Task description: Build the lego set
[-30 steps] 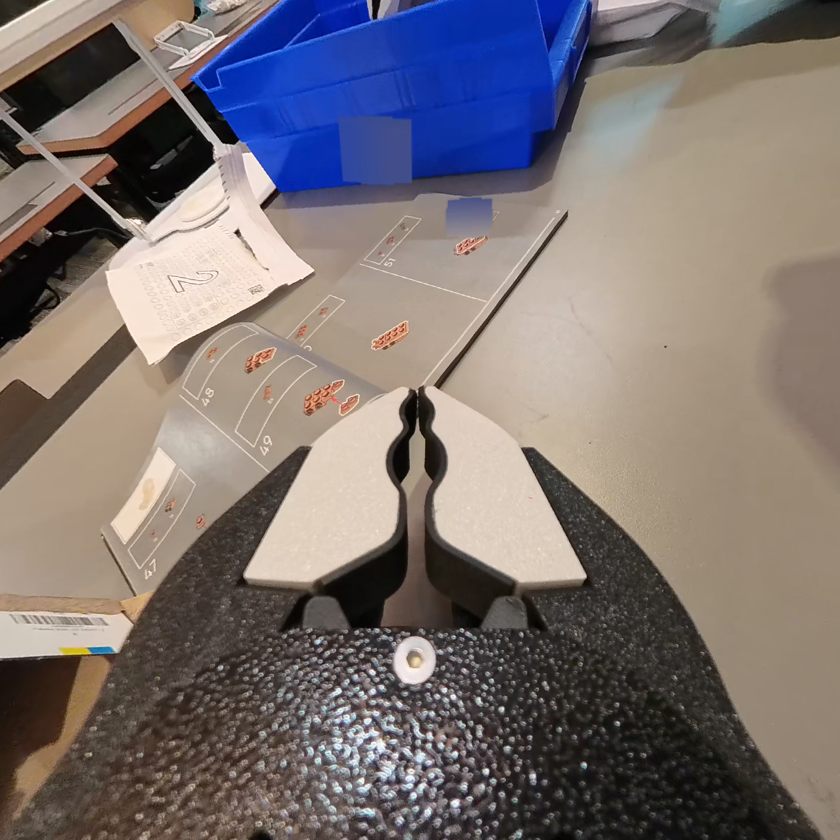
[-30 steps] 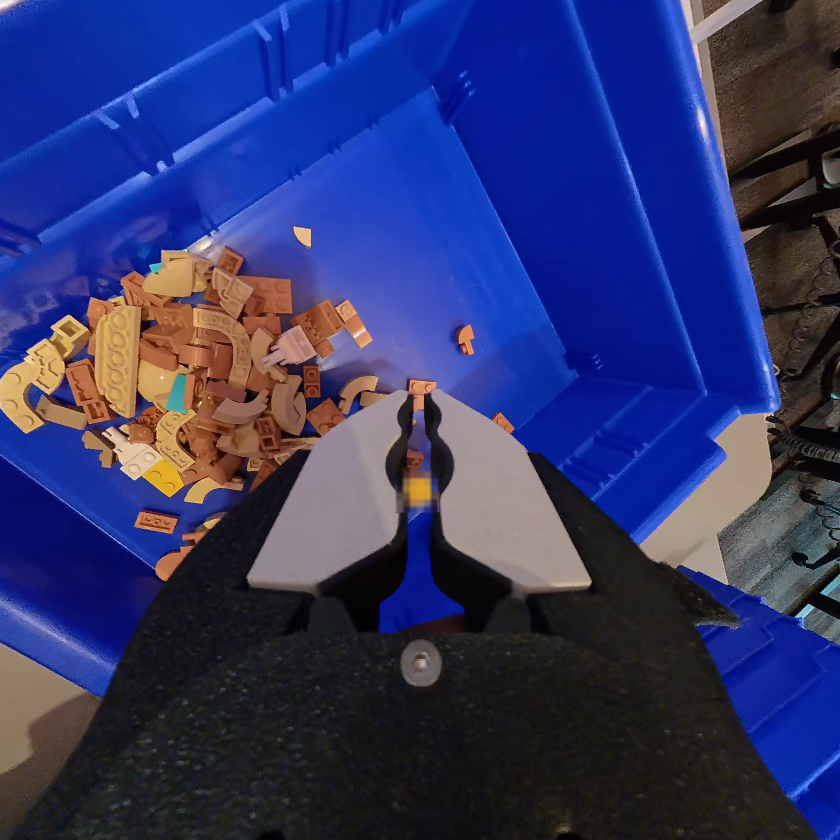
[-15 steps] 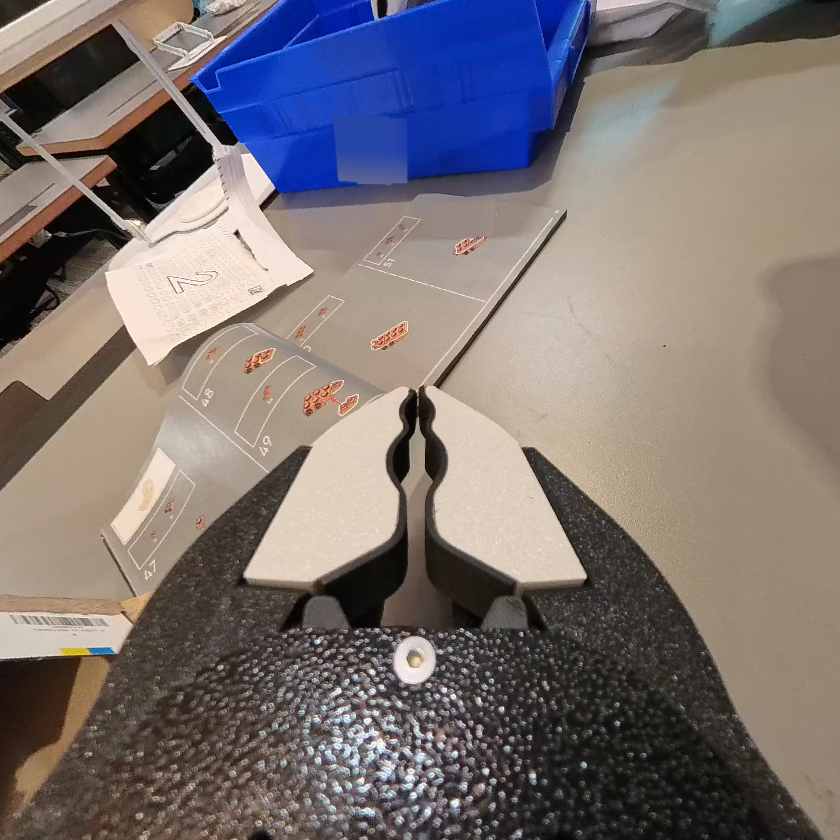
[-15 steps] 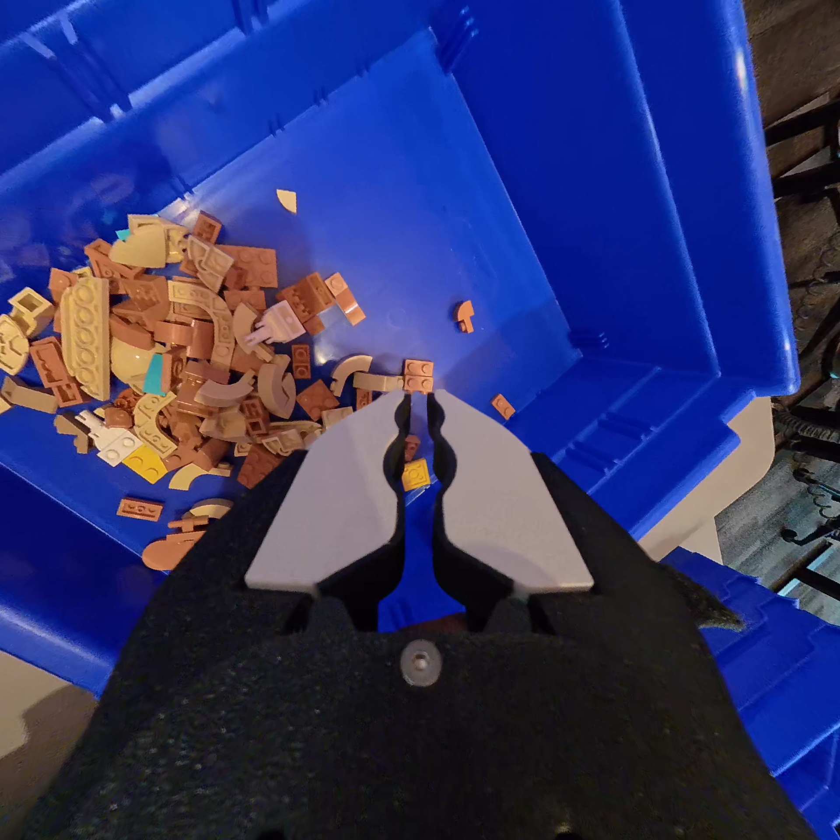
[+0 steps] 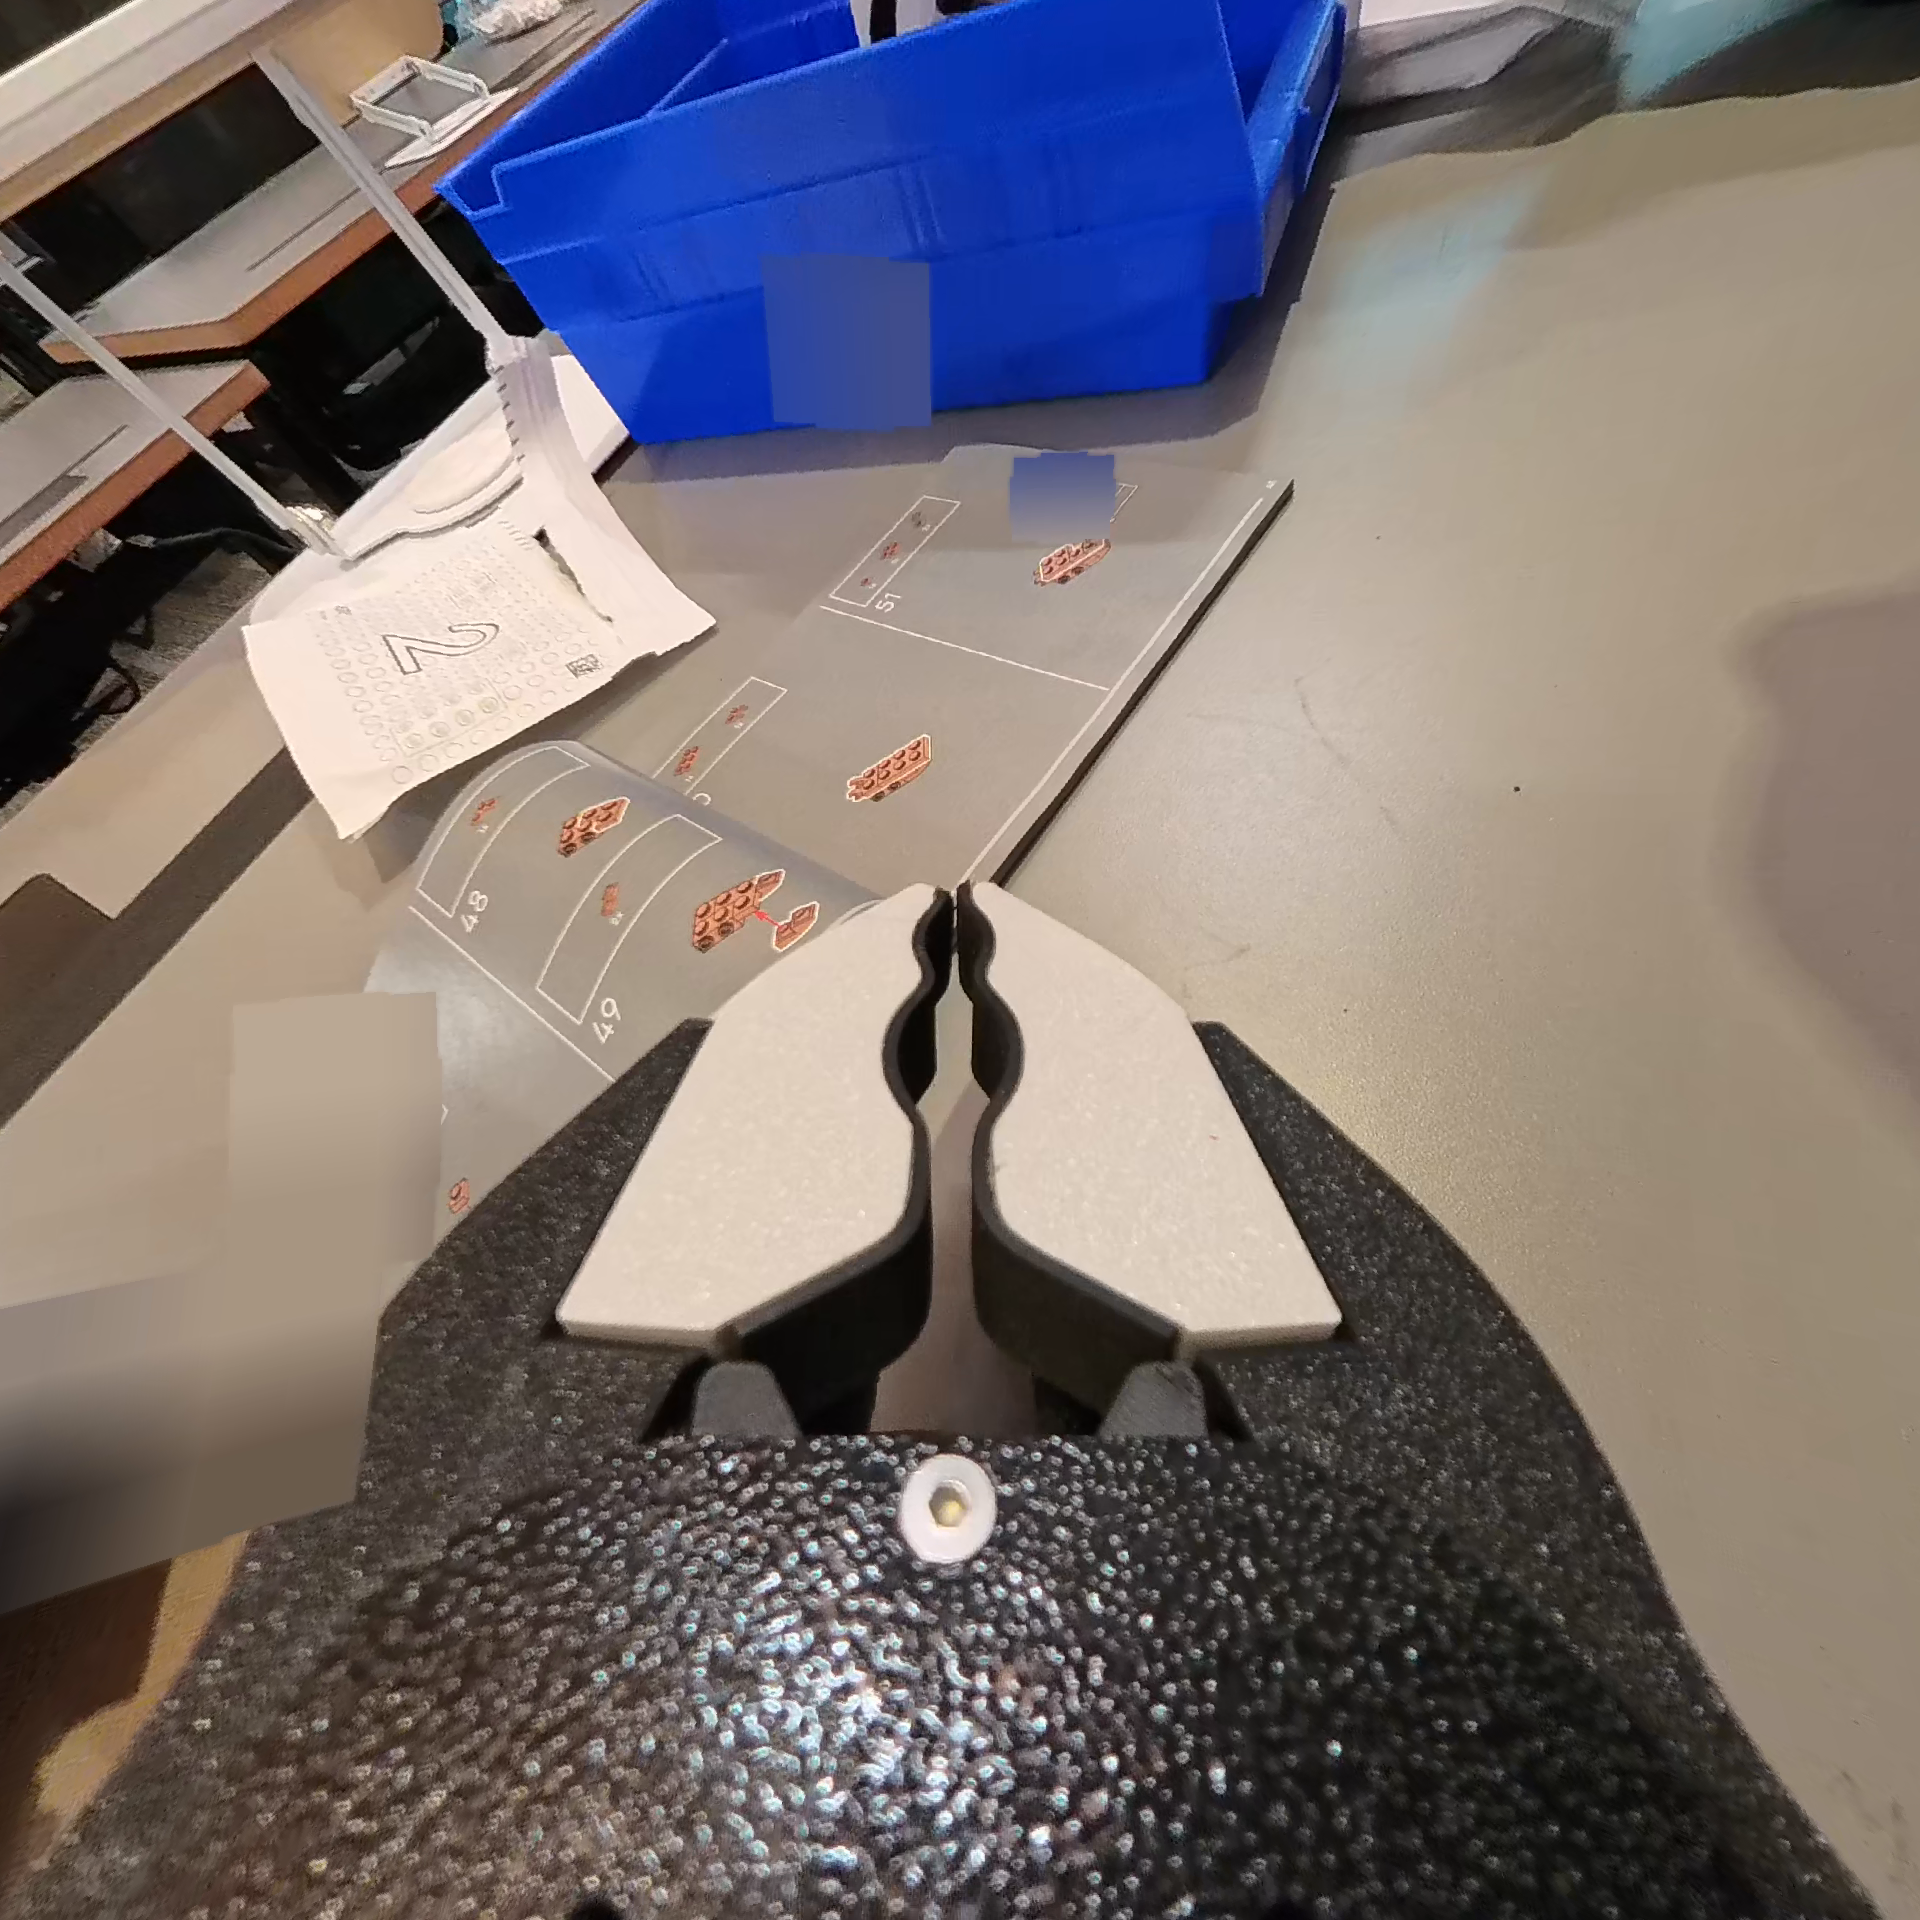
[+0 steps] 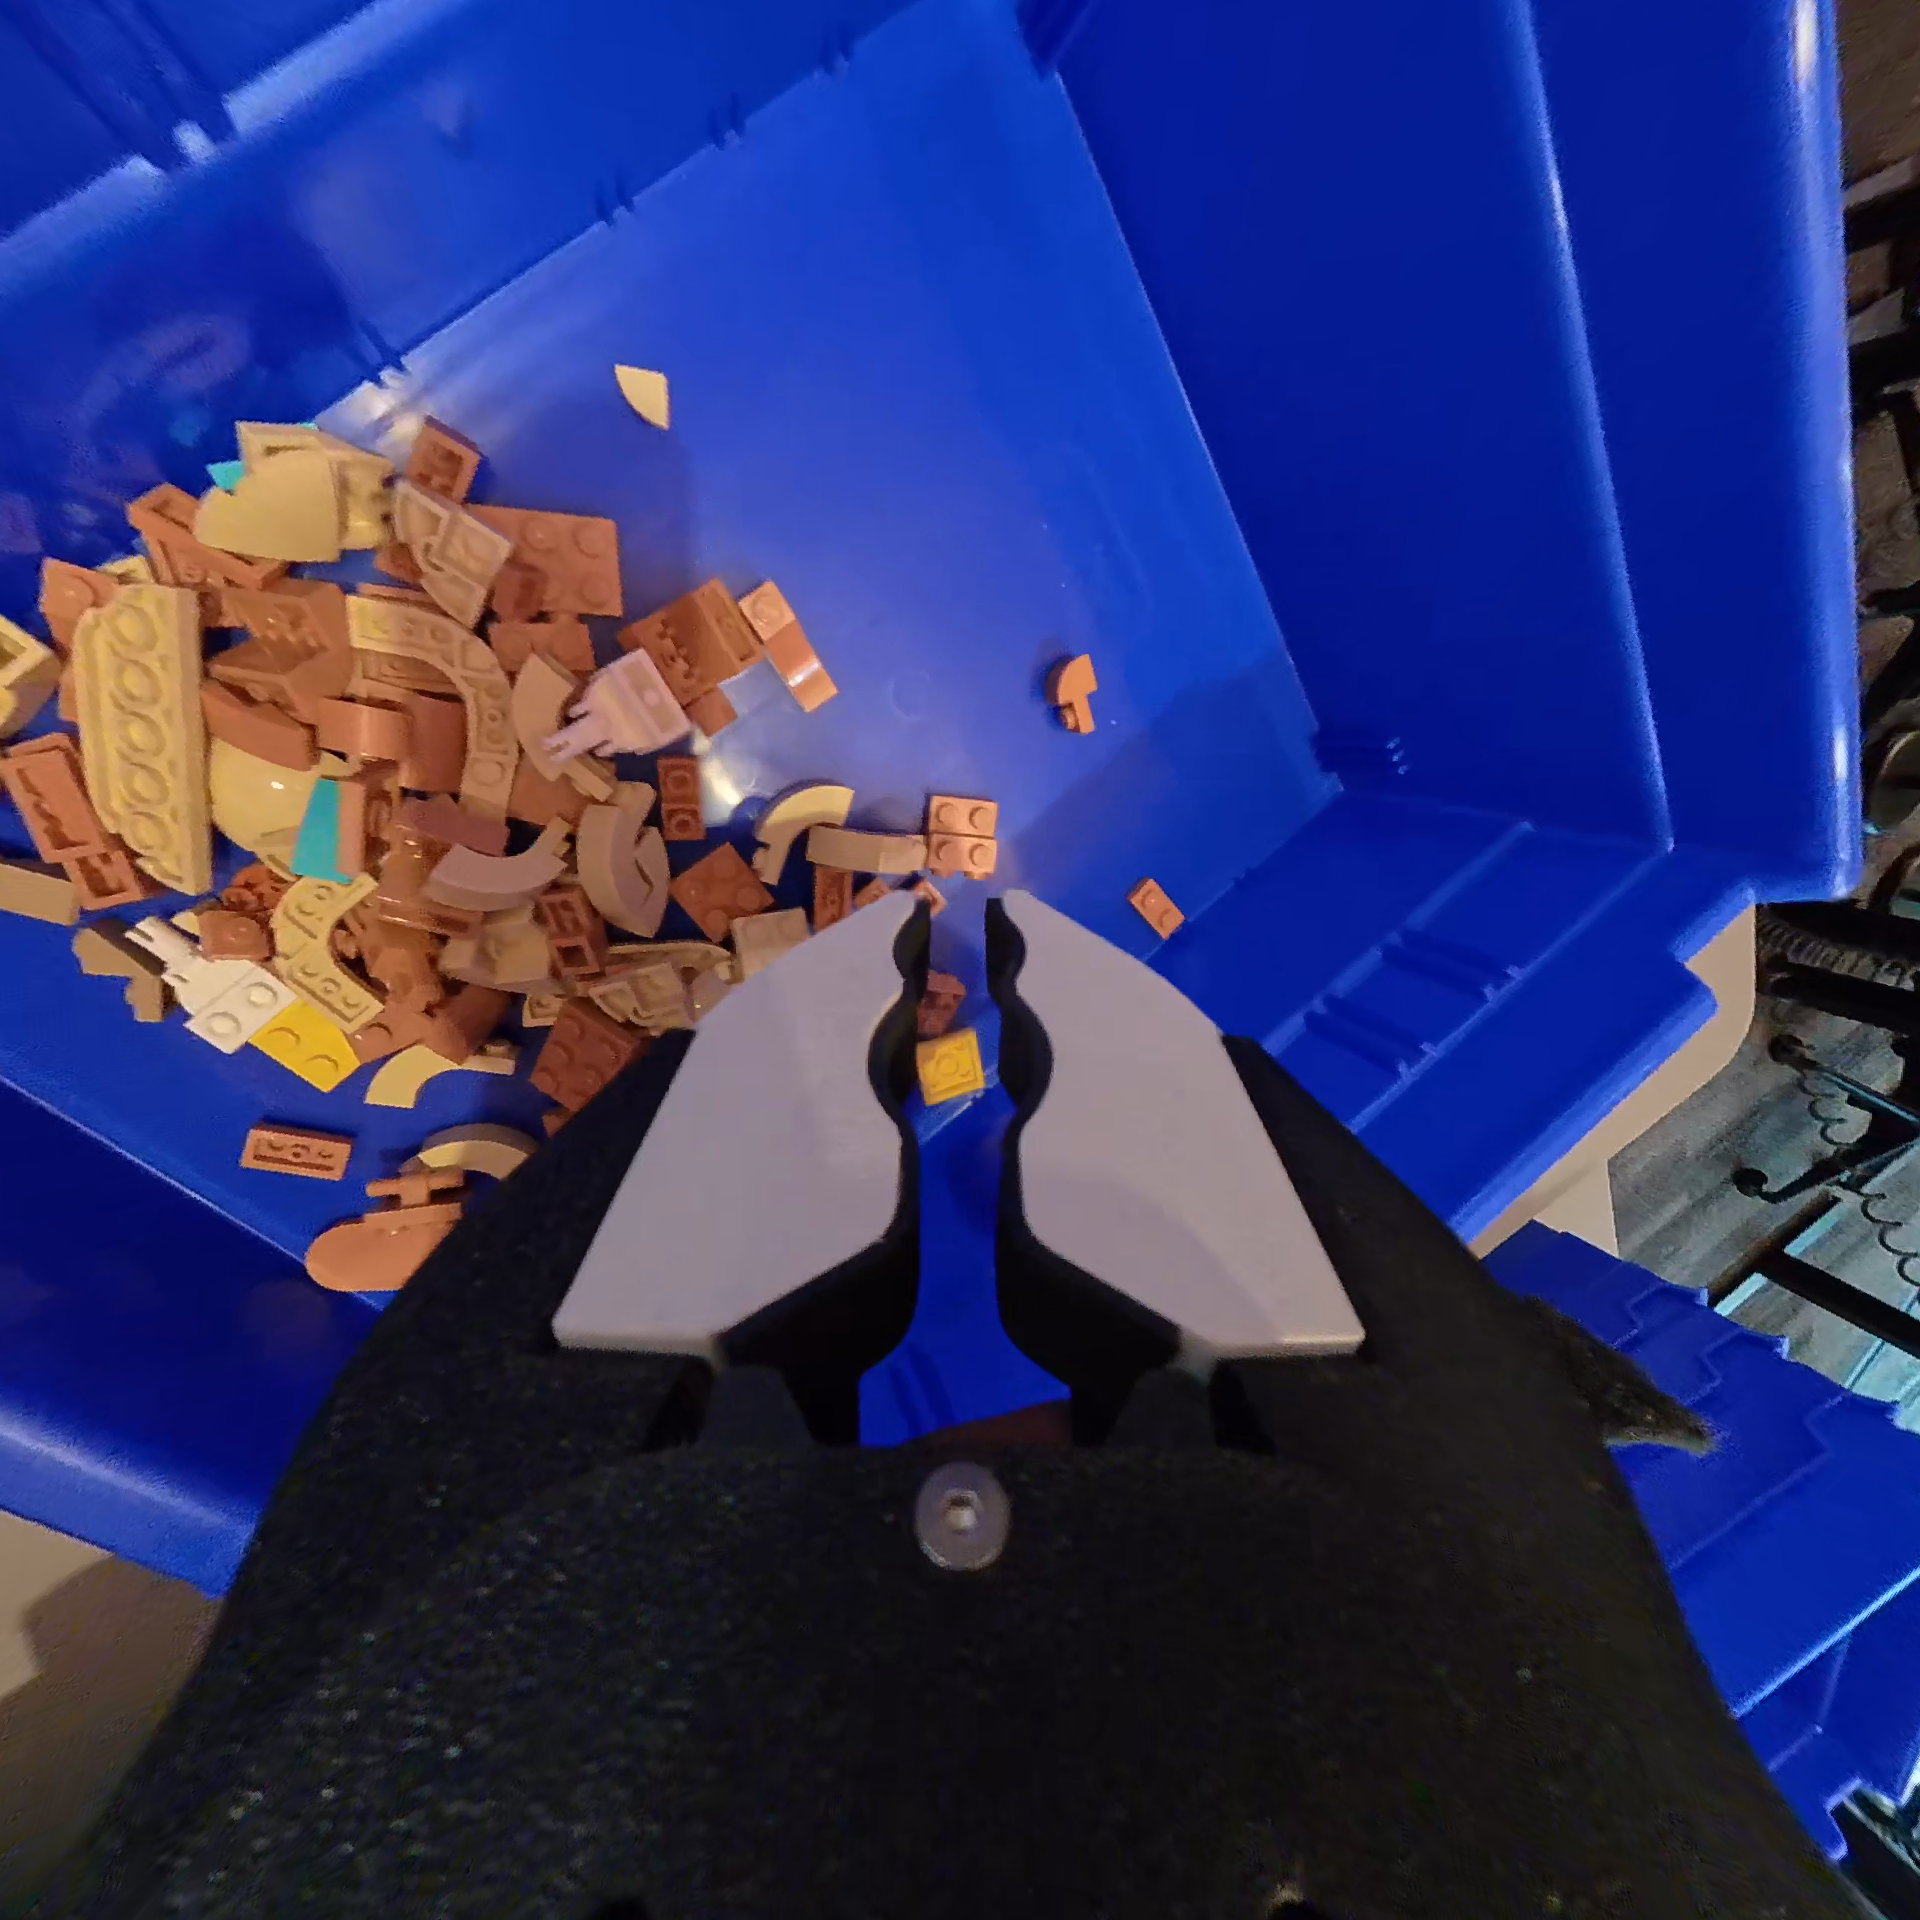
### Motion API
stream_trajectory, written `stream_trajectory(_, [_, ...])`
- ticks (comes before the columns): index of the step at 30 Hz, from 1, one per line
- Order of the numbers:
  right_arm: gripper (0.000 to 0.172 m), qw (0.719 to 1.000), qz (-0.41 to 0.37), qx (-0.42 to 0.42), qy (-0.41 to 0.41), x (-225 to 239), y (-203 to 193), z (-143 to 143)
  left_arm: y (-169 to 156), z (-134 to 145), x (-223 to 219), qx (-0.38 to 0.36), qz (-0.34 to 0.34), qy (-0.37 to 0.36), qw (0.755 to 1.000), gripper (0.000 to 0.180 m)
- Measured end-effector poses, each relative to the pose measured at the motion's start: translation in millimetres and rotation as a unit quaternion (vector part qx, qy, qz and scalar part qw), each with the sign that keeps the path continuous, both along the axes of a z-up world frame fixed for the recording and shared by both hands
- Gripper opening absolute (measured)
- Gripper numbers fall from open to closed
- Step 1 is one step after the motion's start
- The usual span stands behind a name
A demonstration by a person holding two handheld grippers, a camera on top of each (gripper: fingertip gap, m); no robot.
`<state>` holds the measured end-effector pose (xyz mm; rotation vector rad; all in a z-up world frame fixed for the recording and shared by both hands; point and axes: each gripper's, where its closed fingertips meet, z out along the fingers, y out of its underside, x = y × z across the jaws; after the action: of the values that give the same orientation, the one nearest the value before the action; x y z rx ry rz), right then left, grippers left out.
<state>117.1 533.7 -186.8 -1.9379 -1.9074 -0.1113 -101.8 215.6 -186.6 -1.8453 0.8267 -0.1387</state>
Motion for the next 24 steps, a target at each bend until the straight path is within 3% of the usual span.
stream_trajectory(3, [0.012, 0.999, 0.033, -0.012, 0.008, -8, -12, 0, 0, 0, 0, -0.001, 0.0, 0.0, 1.0, 0.0])
stream_trajectory(9, [0.014, 0.981, 0.186, -0.057, 0.014, -32, -66, -7, 0, -1, 0, -0.002, 0.001, 0.002, 1.0, 0.0])
stream_trajectory(13, [0.018, 0.969, 0.231, -0.09, 0.008, -40, -91, -18, 0, -1, 0, -0.002, 0.001, 0.002, 1.0, 0.0])
stream_trajectory(17, [0.022, 0.966, 0.232, -0.11, -0.007, -40, -96, -31, 0, -1, 0, -0.001, 0.0, 0.002, 1.0, 0.0])
stream_trajectory(24, [0.02, 0.98, 0.181, -0.06, -0.055, -22, -61, -40, 0, -1, 1, -0.001, 0.0, 0.002, 1.0, 0.0])
